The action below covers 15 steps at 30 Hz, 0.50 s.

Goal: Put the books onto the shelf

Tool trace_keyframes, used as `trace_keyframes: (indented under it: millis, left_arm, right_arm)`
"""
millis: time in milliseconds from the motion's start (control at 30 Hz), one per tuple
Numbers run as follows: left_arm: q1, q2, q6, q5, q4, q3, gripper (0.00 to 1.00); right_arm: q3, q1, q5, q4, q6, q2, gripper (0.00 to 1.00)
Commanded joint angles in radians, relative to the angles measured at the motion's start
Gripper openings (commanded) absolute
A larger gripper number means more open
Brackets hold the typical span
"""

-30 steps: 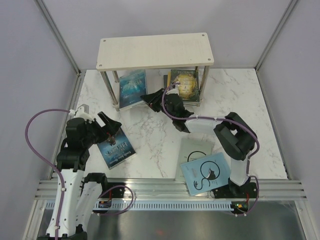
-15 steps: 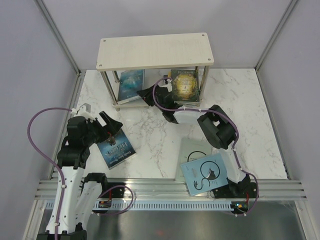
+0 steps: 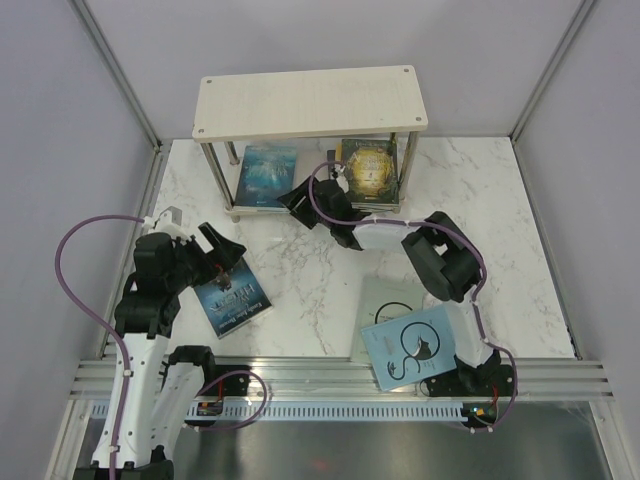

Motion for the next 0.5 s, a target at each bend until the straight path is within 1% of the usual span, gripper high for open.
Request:
trace_keyframes:
  millis: [0, 67, 167, 233, 267, 300, 400, 433, 467]
  left_arm:
    - [0.003, -0.011, 0.039, 0.02, 0.034, -0.002, 1.0]
    - [0.003, -0.01, 0.037, 0.018, 0.036, -0.002, 1.0]
    - [0.003, -0.01, 0.037, 0.015, 0.036, -0.002, 1.0]
    - [0.003, -0.008, 0.035, 0.012, 0.037, -0.002, 1.0]
    - [0.003, -0.005, 0.034, 0.006, 0.036, -0.002, 1.0]
    - [0.003, -0.003, 0.039, 0.001, 0.036, 0.0, 1.0]
    - [0.003, 0.044, 0.031, -0.081, 0.01, 0.011, 1.0]
    - [0.005, 0.074, 0.007, -0.145, -0.03, 0.018, 1.0]
    - [0.005, 0.107, -0.001, -0.164, -0.042, 0.024, 1.0]
  right_arm:
    - [-0.032, -0.005, -0.004, -0.039, -0.027, -0.149, 0.67]
    - [-0.029, -0.007, -0.02, -0.123, -0.038, -0.169, 0.69]
    - [-0.053, -0.007, -0.049, -0.174, -0.058, -0.203, 0.69]
    - [-0.08, -0.004, -0.063, -0.179, -0.07, -0.226, 0.69]
    - [-0.119, -0.001, -0.063, -0.171, -0.076, -0.258, 0.69]
    - [-0.139, 0.006, -0.092, -0.168, -0.089, -0.275, 0.69]
    - [-0.215, 0.051, -0.098, -0.173, -0.164, -0.355, 0.69]
    - [-0.231, 0.068, -0.101, -0.173, -0.182, -0.372, 0.68]
    - [-0.26, 0.108, -0.106, -0.171, -0.223, -0.399, 0.69]
